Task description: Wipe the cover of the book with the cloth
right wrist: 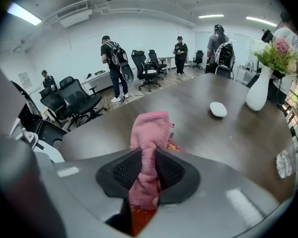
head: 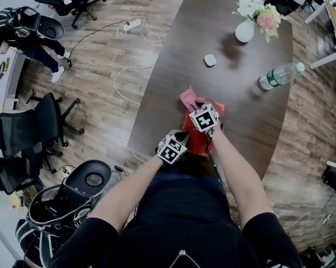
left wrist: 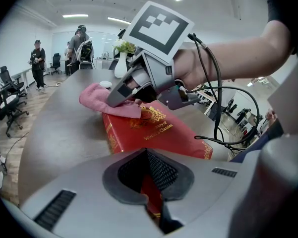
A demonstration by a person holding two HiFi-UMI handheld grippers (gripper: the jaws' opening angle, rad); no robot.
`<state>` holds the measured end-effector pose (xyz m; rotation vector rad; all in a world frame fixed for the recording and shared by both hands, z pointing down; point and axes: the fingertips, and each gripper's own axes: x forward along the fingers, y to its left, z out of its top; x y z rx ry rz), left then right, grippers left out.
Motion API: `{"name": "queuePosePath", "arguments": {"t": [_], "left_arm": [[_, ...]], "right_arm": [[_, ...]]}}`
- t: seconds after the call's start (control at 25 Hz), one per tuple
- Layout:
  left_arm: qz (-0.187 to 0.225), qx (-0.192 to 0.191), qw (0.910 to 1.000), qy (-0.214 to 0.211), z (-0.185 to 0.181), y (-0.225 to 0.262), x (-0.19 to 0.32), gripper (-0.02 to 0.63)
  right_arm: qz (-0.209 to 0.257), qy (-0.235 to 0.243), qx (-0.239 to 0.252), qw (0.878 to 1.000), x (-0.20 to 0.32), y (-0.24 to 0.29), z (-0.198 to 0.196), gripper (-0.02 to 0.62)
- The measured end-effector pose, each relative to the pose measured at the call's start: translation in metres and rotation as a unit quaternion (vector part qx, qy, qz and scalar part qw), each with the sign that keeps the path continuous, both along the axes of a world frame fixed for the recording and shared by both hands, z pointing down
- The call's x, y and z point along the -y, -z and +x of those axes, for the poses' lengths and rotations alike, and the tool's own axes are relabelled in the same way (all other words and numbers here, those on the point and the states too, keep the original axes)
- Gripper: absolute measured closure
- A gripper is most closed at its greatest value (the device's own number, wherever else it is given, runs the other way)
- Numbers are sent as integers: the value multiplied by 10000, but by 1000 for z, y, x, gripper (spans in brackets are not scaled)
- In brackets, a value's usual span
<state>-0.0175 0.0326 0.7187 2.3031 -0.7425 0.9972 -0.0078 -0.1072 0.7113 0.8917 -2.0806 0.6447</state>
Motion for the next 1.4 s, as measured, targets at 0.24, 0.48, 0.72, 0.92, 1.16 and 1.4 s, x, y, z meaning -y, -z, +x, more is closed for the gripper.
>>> {"name": "queuePosePath", "arguments": {"t": [0.24, 0.48, 0.72, 0.92, 1.16, 1.4], "left_arm": [[-17, -38, 10000, 8, 0, -1, 2, 611], [-5, -45, 10000, 29, -1, 0, 2, 611], [42, -44, 10000, 31, -1, -1, 4, 611], [-18, 8, 10000, 40, -2, -1, 0, 611], [-35, 34, 10000, 54, -1, -2, 0, 611], [17, 32, 10000, 62, -1, -2, 1, 611]], "right_arm": [[33, 53, 43, 10000, 5, 3, -8, 502], [-6, 71, 111, 9999, 5, 2, -16, 502], [-10, 99, 103, 9999, 5, 1, -16, 502], [19, 112, 142, 9998, 2, 2, -16, 502], [-16, 87, 88, 9999, -1, 1, -7, 502], [-3, 82, 33, 10000, -5, 1, 4, 502]]}}
